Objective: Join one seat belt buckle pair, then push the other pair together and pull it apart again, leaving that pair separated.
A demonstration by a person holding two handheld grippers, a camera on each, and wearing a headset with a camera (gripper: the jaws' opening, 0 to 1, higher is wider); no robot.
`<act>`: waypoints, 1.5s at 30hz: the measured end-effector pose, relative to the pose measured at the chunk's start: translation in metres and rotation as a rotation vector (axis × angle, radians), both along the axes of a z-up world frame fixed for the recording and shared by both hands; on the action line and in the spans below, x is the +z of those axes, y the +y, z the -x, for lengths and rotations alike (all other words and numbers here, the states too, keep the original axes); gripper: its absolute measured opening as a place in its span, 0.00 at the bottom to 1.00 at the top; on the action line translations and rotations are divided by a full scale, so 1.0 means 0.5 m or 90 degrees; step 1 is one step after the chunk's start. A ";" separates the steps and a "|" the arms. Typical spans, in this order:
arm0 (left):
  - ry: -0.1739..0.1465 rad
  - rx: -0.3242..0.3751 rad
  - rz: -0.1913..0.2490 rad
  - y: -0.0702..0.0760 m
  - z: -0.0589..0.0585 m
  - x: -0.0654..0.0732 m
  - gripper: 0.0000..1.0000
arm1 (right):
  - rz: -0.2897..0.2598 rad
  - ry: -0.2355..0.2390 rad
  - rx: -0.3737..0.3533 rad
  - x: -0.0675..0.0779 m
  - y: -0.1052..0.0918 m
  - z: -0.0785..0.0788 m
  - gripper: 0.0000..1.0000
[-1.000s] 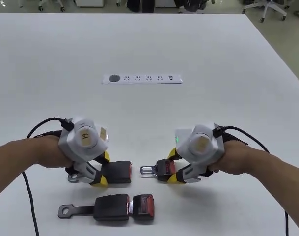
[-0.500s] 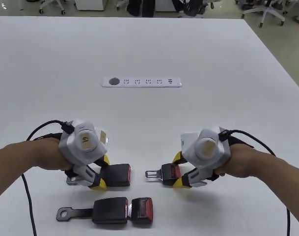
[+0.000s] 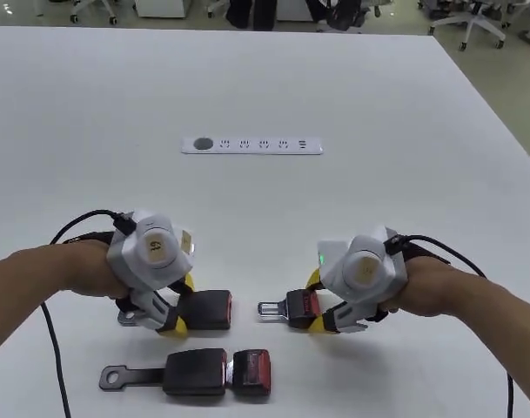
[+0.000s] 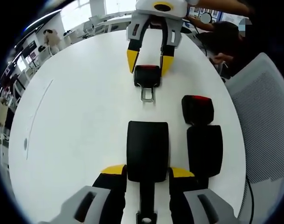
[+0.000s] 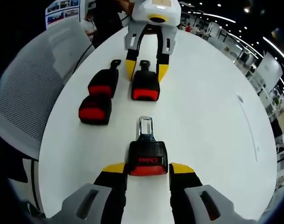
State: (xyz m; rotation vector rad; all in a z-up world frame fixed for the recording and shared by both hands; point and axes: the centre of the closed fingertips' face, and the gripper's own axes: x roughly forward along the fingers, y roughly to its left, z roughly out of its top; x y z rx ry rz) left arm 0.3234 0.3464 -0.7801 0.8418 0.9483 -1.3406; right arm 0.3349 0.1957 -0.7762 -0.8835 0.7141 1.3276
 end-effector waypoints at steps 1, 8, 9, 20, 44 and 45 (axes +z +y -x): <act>0.000 0.001 0.001 0.003 -0.001 0.000 0.39 | -0.001 -0.002 -0.011 0.003 -0.001 -0.003 0.36; -0.008 0.026 0.005 0.027 -0.009 0.008 0.41 | -0.004 -0.009 -0.032 0.019 -0.016 0.000 0.46; -0.010 0.029 0.007 0.029 -0.010 0.011 0.41 | -0.006 -0.008 -0.037 0.015 -0.019 -0.003 0.46; -0.017 0.105 0.054 0.069 0.005 0.041 0.45 | -0.033 -0.021 -0.090 0.037 -0.061 0.008 0.53; -0.039 0.294 0.182 0.164 0.141 0.067 0.58 | -0.113 -0.025 -0.185 0.059 -0.089 0.108 0.68; -0.042 0.298 0.188 0.165 0.145 0.069 0.58 | -0.117 -0.025 -0.187 0.066 -0.086 0.115 0.68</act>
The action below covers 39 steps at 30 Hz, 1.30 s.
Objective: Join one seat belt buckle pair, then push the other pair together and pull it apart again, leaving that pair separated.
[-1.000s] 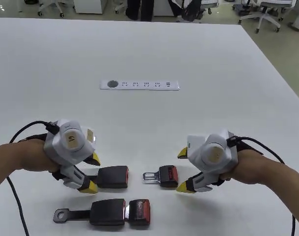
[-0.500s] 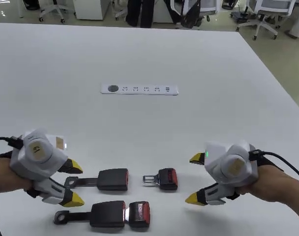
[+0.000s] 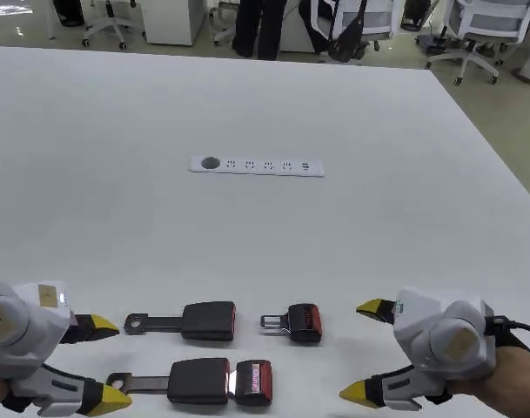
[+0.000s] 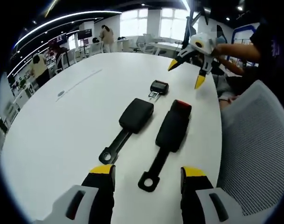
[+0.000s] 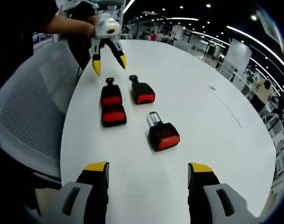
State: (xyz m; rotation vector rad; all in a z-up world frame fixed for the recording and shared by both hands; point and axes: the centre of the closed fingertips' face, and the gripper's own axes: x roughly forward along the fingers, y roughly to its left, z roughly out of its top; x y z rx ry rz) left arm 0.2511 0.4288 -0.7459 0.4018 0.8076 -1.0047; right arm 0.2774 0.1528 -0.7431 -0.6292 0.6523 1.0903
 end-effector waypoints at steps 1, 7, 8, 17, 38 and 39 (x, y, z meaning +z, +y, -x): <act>-0.010 0.013 0.010 -0.007 0.008 0.005 0.58 | -0.007 0.000 -0.007 0.004 0.003 0.006 0.68; -0.046 0.064 0.049 -0.024 0.035 0.027 0.62 | -0.046 0.001 -0.038 0.009 0.018 0.025 0.71; -0.045 0.070 0.052 -0.026 0.039 0.028 0.63 | -0.050 0.001 -0.043 0.012 0.020 0.028 0.71; -0.083 0.130 0.099 -0.040 0.038 0.053 0.75 | -0.115 -0.004 -0.108 0.025 0.035 0.038 0.80; -0.111 0.195 0.148 -0.032 0.036 0.058 1.00 | -0.195 -0.023 -0.172 0.049 0.069 0.070 0.99; -0.113 0.197 0.149 -0.032 0.035 0.059 1.00 | -0.197 -0.022 -0.173 0.050 0.071 0.072 0.99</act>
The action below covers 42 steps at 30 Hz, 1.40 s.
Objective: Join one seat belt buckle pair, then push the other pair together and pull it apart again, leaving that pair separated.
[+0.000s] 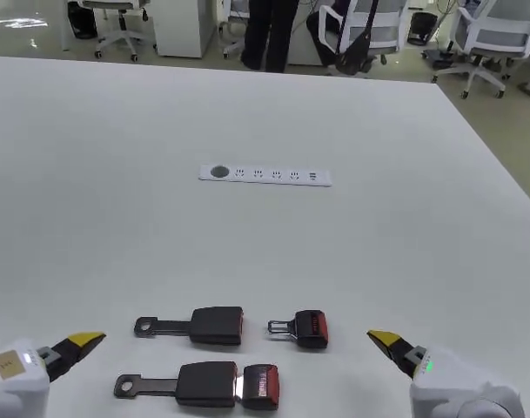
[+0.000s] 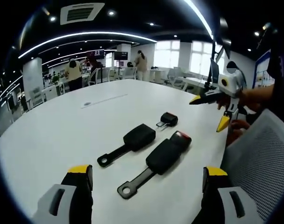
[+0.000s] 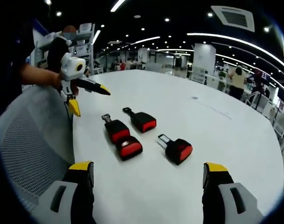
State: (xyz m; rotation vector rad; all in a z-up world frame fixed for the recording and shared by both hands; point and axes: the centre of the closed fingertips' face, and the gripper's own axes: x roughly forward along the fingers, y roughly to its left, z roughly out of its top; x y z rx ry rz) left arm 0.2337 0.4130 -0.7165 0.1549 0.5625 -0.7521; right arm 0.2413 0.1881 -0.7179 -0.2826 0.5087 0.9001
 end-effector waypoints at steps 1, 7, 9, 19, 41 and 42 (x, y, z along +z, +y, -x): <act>-0.002 0.001 0.002 -0.001 0.000 0.002 1.00 | 0.000 0.000 0.000 0.002 0.001 0.002 0.99; -0.002 -0.003 0.003 -0.004 0.002 -0.002 1.00 | 0.003 0.006 0.000 -0.008 -0.002 0.005 0.99; 0.000 -0.007 0.006 -0.007 0.003 -0.005 1.00 | 0.005 0.007 0.000 -0.013 -0.004 0.004 0.99; -0.011 -0.011 0.007 -0.018 0.002 0.005 1.00 | -0.006 0.011 -0.008 -0.005 -0.001 0.005 0.99; -0.012 -0.028 -0.011 -0.046 0.017 0.019 1.00 | 0.009 0.012 -0.004 -0.010 -0.004 0.012 0.98; -0.012 -0.029 -0.012 -0.047 0.017 0.019 1.00 | 0.009 0.012 -0.004 -0.011 -0.005 0.012 0.98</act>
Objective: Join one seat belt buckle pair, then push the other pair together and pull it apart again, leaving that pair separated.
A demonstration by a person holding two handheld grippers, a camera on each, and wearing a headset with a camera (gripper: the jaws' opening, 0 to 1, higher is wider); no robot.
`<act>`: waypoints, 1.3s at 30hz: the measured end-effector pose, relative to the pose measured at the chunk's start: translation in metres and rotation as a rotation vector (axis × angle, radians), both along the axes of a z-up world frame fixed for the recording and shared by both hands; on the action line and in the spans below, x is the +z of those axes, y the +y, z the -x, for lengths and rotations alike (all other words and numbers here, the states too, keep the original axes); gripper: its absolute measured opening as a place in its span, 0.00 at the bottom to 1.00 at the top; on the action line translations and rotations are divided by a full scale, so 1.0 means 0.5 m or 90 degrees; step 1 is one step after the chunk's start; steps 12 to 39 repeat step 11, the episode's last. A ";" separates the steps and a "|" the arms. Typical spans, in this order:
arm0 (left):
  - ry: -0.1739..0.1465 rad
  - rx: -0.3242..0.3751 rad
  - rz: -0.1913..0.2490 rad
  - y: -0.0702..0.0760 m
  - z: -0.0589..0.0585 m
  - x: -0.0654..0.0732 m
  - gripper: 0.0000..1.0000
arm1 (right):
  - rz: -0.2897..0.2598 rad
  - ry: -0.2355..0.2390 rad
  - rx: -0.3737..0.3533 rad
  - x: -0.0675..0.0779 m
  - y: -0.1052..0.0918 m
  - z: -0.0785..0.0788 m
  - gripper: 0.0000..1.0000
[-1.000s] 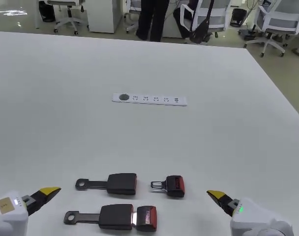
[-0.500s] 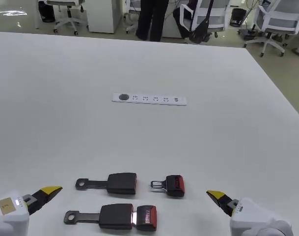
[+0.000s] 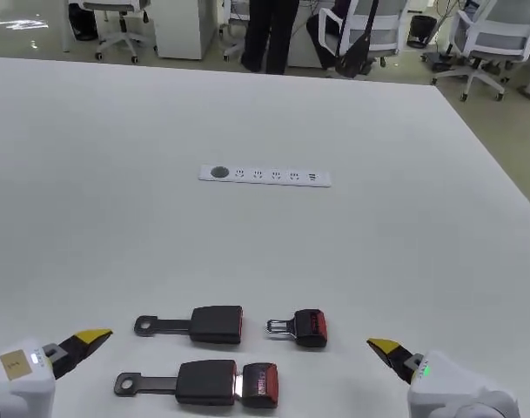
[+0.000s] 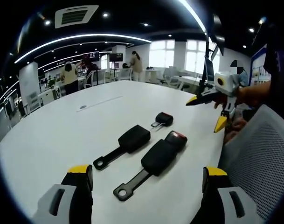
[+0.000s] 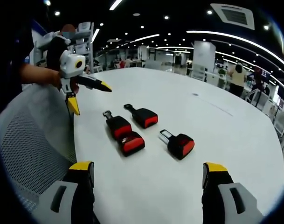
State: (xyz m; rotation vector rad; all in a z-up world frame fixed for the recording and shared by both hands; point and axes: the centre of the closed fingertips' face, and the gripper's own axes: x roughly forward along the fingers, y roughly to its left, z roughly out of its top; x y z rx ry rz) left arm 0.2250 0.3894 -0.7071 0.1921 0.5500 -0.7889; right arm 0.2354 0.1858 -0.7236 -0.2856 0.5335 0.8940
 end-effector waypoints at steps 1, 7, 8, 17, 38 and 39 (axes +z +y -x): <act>-0.001 0.000 0.000 0.000 0.000 0.000 1.00 | 0.000 0.000 0.000 -0.001 0.000 0.000 0.98; -0.001 -0.002 0.000 -0.003 0.002 0.004 1.00 | 0.001 -0.001 0.002 -0.006 -0.001 0.000 0.98; -0.001 -0.002 0.000 -0.003 0.002 0.004 1.00 | 0.001 -0.001 0.002 -0.005 0.000 0.000 0.98; 0.000 -0.002 -0.001 -0.004 0.004 0.004 1.00 | 0.001 -0.001 0.003 -0.001 0.002 0.002 0.98; 0.000 -0.002 -0.001 -0.004 0.004 0.004 1.00 | 0.001 -0.001 0.003 -0.001 0.002 0.002 0.98; 0.000 -0.002 -0.001 -0.004 0.004 0.004 1.00 | 0.001 -0.001 0.003 -0.001 0.002 0.002 0.98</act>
